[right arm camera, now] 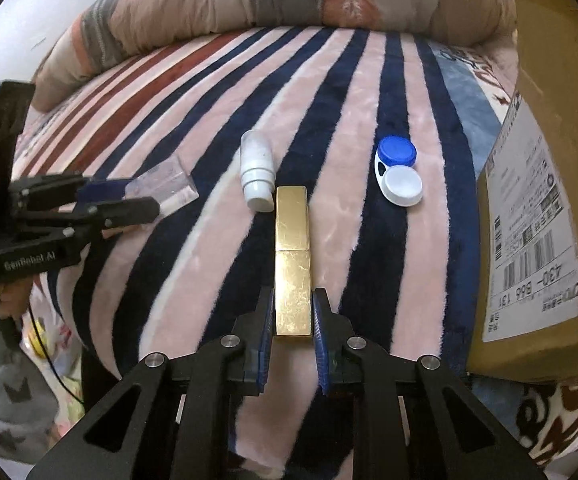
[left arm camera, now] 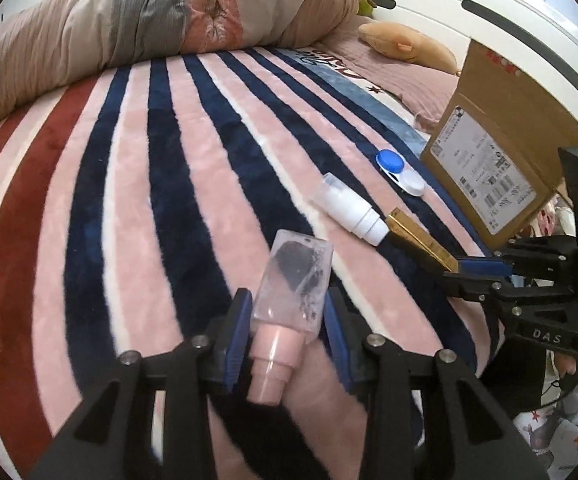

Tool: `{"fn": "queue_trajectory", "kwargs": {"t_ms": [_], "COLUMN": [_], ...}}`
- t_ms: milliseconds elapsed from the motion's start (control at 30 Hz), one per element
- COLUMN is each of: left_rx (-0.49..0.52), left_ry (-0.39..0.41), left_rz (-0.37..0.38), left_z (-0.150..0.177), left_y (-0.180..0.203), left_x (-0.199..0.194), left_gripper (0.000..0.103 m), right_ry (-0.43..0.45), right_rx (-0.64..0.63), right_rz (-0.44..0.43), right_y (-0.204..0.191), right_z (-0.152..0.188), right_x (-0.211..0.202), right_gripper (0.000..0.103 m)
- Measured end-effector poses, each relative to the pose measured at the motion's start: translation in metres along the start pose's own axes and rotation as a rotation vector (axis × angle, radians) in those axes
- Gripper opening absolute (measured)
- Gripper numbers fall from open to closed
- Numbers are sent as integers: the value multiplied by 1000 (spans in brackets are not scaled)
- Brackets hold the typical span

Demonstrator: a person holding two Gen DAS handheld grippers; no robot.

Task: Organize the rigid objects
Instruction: 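Grasp the gold lipstick tube with the right gripper while the left grasps the clear bottle, then lift both held items and carry them toward the cardboard box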

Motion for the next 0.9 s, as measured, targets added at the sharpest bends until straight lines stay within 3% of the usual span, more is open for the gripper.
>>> {"fn": "queue_trajectory", "kwargs": {"t_ms": [333, 500, 700, 900], "left_rx": [-33, -46, -30, -9], "left_ry": [21, 43, 113, 207], "left_rz": [-2, 1, -29, -38], "left_z": [-5, -5, -9, -22], "left_y": [1, 1, 6, 18], "left_x": [8, -5, -45, -94], "left_gripper": [33, 28, 28, 28], "right_ry": [33, 50, 143, 282], "right_rx": [10, -20, -84, -136], "right_rz": [9, 57, 39, -20], "right_y": [3, -4, -26, -44], "right_z": [-18, -22, -24, -32], "right_x": [10, 6, -31, -93], "right_gripper": [14, 13, 13, 13]}}
Point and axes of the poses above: each gripper's, at about its wrist camera, not at the fingertips, and x roughly the way its jaws point, y to its right, z to its underside, the point moved 7 cm from there along x, roughly the way its jaws point, and after that the axes turned 12 degrees about -y, right-handed, at the moved point
